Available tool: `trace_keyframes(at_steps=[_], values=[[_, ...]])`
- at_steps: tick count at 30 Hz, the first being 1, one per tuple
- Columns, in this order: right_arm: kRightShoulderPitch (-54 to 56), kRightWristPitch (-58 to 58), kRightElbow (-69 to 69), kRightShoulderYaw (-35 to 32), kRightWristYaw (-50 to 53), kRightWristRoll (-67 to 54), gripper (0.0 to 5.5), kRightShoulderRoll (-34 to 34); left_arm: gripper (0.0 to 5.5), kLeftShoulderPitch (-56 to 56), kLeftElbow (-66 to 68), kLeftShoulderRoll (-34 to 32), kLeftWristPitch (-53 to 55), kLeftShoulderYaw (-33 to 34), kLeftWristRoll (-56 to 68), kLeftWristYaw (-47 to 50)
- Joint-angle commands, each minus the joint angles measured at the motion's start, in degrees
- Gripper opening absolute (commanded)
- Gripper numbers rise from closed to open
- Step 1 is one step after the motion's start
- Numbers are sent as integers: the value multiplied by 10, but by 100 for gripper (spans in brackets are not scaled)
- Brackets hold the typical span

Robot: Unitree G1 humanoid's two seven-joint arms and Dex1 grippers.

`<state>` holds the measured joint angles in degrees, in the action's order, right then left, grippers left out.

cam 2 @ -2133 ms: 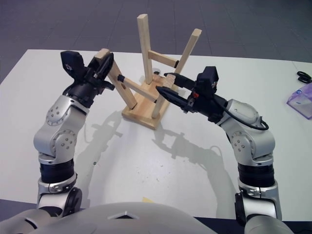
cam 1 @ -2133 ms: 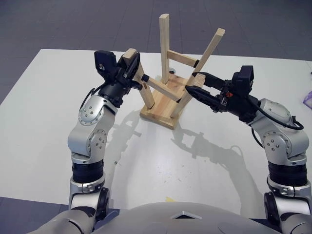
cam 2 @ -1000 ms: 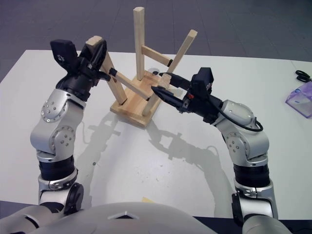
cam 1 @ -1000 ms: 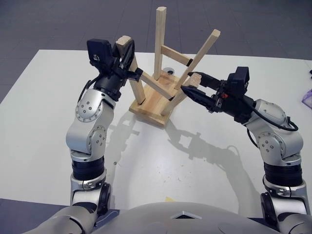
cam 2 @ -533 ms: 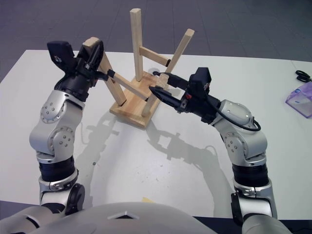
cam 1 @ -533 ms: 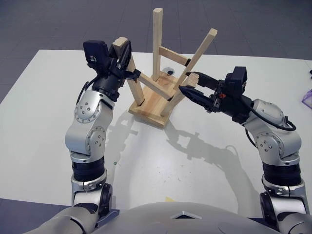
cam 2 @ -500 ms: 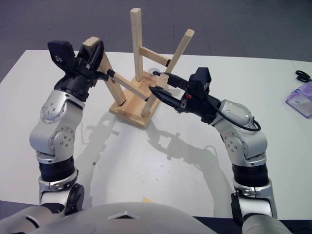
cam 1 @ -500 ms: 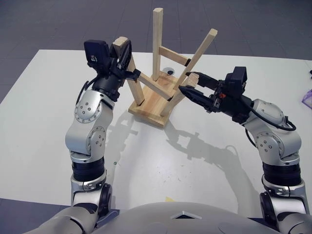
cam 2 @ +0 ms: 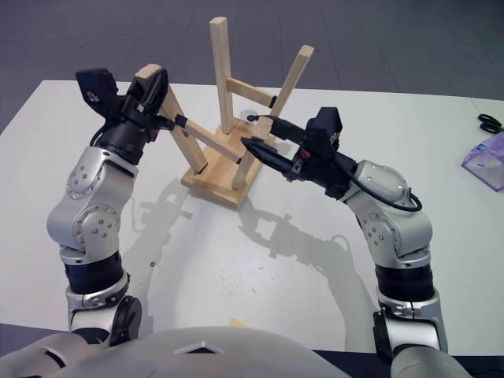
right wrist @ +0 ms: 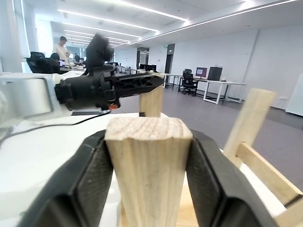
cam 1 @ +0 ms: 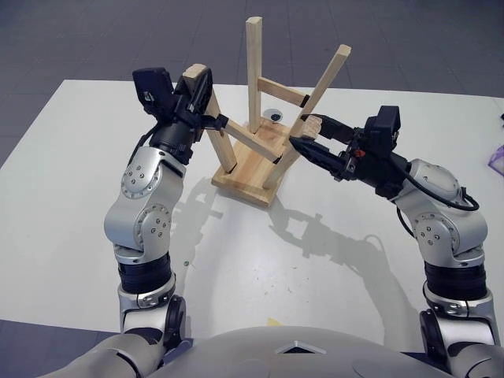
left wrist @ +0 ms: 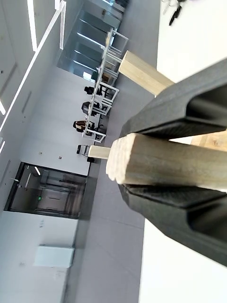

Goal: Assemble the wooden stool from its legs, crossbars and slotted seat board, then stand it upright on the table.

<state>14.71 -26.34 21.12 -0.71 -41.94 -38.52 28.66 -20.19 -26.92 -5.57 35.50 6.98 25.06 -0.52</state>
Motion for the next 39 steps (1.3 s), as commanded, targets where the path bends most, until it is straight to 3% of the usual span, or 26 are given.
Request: trace_keyframes(at_steps=[1,3,5,6,8,10,11,13,14,16,18,20,21,23,25,27,28,30,31,33,35,39], values=[[-12,-34,-3,-4,10,-20,302,-8,106,-17,-17,-11,-8,11,3,8],[-15,-57,6,-14,9,-49,338,-11,105,-26,-9,25,13,50,68,32],[-23,-75,13,-17,-2,-69,371,-3,106,-16,-10,-18,1,5,3,13],[-26,-79,13,-17,-3,-71,378,-1,105,-19,-8,8,15,29,47,26],[-29,-78,4,-17,-3,-64,417,0,103,-2,-8,-41,-3,-23,-24,4],[-35,-71,-7,-18,-1,-51,451,0,104,5,-3,-8,16,-3,14,7],[-37,-66,-14,-16,-2,-42,465,0,104,10,-5,-41,1,-34,-32,-2],[-42,-60,-19,-14,-2,-29,505,2,104,14,-1,-38,3,-34,-31,-8],[-41,-58,-22,-13,-5,-24,520,3,104,17,0,-82,-21,-73,-93,-20],[-42,-56,-24,-14,-9,-19,540,2,104,10,2,-46,-14,-44,-54,-7],[-42,-54,-25,-13,-13,-15,540,2,104,8,2,-55,-43,-45,-83,-2],[-43,-54,-24,-13,-14,-12,540,0,104,-9,-2,-9,-51,1,-30,21],[-44,-53,-25,-12,-16,-10,540,0,104,-9,-5,-29,-77,-13,-67,16],[-45,-52,-24,-13,-17,-9,540,-1,104,-23,-10,24,-64,38,10,47],[-47,-49,-26,-10,-21,-4,540,0,104,-7,-7,2,-63,16,-21,26],[-48,-47,-29,-7,-23,3,540,2,104,-1,-8,39,-39,47,51,35],[-49,-44,-30,-6,-25,8,540,3,104,15,-6,2,-55,8,-2,15],[-49,-41,-33,-5,-28,13,540,3,104,27,-13,21,-36,16,43,-2],[-48,-40,-35,-5,-29,15,540,2,104,37,-14,-17,-55,-20,-8,-24],[-47,-41,-34,-6,-30,17,540,1,104,29,-15,-8,-50,-9,10,-25],[-47,-41,-35,-6,-33,18,540,1,104,27,-16,-55,-80,-42,-64,-39],[-48,-39,-36,-3,-32,22,540,-1,104,17,-15,-22,-78,-17,-22,-31]])
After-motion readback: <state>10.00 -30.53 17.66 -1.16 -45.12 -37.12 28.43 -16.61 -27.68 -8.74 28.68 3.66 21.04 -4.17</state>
